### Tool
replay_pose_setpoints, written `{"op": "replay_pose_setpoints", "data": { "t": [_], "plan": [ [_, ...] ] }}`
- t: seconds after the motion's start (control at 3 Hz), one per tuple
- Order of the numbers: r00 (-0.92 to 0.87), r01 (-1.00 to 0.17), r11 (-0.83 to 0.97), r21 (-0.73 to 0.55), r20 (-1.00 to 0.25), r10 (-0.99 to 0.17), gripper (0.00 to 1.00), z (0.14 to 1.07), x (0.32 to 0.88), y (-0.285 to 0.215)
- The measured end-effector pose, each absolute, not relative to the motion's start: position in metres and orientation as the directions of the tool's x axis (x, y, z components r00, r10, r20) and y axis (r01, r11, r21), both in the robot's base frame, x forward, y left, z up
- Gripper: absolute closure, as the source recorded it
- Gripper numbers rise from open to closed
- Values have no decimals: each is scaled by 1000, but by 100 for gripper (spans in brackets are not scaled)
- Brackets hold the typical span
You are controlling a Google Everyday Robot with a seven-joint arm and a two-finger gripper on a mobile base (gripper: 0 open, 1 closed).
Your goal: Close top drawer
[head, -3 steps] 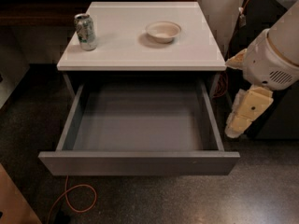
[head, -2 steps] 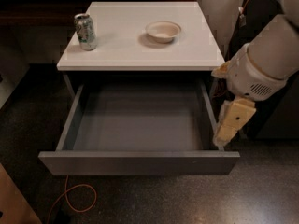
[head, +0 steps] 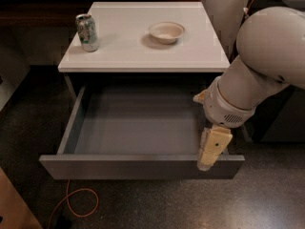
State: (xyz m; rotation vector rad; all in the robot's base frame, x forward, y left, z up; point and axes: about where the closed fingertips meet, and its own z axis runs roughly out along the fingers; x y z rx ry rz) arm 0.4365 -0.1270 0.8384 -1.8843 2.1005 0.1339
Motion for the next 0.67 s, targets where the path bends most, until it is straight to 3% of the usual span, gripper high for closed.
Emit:
{"op": "replay_pose_setpoints", "data": {
  "t": [0.67],
  "plan": [
    [-10, -991, 42, -125, -251, -968, 0, 821, 420, -120]
  ]
}}
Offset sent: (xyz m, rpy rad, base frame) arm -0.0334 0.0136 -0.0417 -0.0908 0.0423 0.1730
